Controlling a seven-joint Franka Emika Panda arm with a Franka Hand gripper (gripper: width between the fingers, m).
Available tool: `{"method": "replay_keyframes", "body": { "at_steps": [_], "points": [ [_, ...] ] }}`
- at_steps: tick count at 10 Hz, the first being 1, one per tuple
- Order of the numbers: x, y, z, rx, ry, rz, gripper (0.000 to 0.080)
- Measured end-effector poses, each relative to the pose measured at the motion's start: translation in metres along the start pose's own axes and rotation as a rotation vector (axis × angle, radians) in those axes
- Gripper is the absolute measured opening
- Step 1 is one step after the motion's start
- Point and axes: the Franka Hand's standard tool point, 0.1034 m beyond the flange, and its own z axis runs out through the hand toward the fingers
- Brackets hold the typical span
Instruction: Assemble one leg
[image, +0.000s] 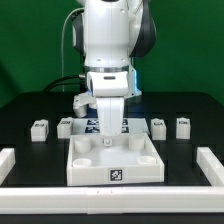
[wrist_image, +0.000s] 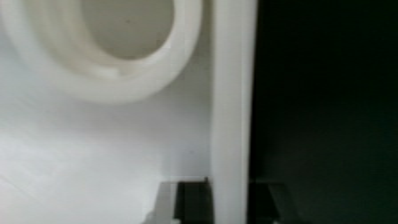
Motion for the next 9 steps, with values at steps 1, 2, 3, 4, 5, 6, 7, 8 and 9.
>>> {"method": "replay_keyframes", "body": {
  "at_steps": [1,2,3,4,5,6,7,8,9],
  "points": [
    [0.000,0.000,0.000,0.000,0.000,-0.001,0.0058],
    [0.000,0.000,0.000,0.000,0.000,-0.001,0.0058],
    [0.000,0.000,0.000,0.000,0.000,-0.001,0.0057],
    [0.000,0.000,0.000,0.000,0.000,-0.001,0.0057],
    [0.004,0.003,-0.001,-0.018,0.006,0.067,0.0057],
    [0.013,0.005,0.000,-0.028,0.011,0.107,0.0057],
    [0.023,0.008,0.000,-0.030,0.014,0.139,0.0057],
    [0.029,0.013,0.000,-0.015,0.006,0.116,0.0057],
    [0.031,0.023,0.000,0.005,-0.002,0.074,0.0057]
  ]
}}
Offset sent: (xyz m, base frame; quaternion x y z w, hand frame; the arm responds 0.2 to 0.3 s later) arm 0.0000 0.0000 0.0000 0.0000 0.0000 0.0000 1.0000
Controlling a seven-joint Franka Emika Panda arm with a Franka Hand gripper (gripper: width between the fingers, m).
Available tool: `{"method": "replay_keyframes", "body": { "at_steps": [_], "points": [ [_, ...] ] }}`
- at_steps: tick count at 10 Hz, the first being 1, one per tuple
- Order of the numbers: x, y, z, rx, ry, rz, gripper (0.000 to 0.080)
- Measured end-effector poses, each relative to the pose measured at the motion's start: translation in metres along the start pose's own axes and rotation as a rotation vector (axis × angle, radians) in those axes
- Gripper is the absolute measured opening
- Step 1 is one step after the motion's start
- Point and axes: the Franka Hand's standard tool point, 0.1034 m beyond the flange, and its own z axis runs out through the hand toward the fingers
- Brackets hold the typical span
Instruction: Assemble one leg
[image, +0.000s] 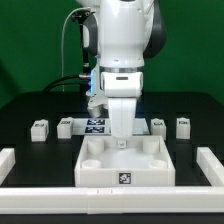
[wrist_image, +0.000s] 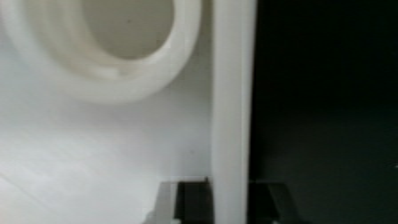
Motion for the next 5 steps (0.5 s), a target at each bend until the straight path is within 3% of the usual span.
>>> {"method": "replay_keyframes", "body": {
  "at_steps": [2,5],
  "points": [
    [0.019,0.013,-0.001,0.019,-0.005,-0.050,0.0057],
    [0.056,0.025,-0.001,0.004,0.014,-0.047,0.0057]
  ]
}}
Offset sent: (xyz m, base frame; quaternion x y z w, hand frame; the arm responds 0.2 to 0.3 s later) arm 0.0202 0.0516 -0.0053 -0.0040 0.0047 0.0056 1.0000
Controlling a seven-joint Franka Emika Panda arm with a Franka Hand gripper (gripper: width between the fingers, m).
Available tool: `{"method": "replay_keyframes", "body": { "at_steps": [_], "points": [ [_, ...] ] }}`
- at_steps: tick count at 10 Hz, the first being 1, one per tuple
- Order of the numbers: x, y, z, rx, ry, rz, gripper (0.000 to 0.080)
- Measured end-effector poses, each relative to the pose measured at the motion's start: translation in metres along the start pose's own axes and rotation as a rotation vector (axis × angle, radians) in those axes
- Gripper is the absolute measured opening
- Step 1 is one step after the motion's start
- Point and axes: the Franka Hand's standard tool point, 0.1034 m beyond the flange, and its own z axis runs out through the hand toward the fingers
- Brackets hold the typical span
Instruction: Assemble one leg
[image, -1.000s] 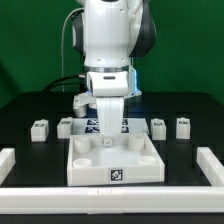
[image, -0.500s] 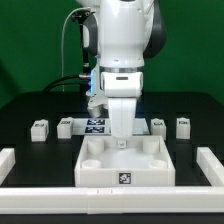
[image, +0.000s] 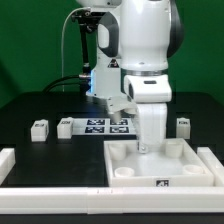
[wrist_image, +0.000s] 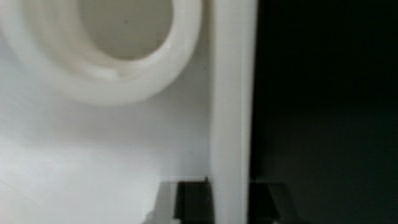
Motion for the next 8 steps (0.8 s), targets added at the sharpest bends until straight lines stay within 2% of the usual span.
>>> {"method": "replay_keyframes", "body": {
  "at_steps": [3,5,6,7,8],
  "points": [
    [-0.0005,0.0061,0.0003,-0.002,-0.004,0.038,0.0057],
    [-0.0009,0.0113,0.0003,0.027,-0.020,0.010,0.0056],
    [-0.0015,0.0125,0.0001,0.023,-0.019,0.014,0.0056],
    [-0.0013,0.0116,0.0007,0.025,-0.019,0.014,0.0134],
    [-0.0014,0.0116,0.0007,0.025,-0.019,0.014,0.0134]
  ]
}}
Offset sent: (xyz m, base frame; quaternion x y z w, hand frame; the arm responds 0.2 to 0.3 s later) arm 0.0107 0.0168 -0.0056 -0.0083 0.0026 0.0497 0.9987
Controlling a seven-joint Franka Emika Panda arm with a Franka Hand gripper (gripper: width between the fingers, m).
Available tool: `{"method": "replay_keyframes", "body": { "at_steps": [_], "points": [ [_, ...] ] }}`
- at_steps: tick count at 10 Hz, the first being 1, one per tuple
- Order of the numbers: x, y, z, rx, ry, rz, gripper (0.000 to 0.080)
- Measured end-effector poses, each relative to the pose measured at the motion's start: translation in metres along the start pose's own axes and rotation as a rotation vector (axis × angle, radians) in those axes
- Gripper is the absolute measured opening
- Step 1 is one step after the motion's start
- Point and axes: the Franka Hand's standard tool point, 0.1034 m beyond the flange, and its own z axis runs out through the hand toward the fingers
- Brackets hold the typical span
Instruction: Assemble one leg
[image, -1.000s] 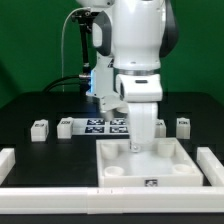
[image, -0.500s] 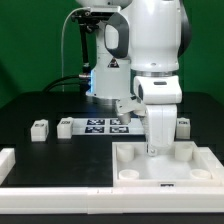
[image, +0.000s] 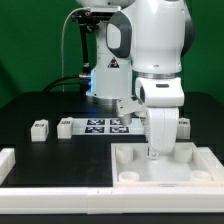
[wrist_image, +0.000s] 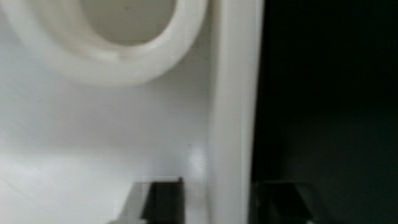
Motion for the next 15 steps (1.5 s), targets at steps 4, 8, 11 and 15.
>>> {"method": "replay_keyframes", "body": {
  "at_steps": [4,8,11,15],
  "points": [
    [0.000,0.000,0.000,0.000,0.000,0.000,0.0600],
    [0.000,0.000,0.000,0.000,0.000,0.000,0.0649],
    [-0.003,-0.009,-0.010,-0.002,-0.007,0.028,0.0649],
    [-0.008,-0.036,-0.047,-0.041,-0.025,0.083,0.0649]
  ]
}}
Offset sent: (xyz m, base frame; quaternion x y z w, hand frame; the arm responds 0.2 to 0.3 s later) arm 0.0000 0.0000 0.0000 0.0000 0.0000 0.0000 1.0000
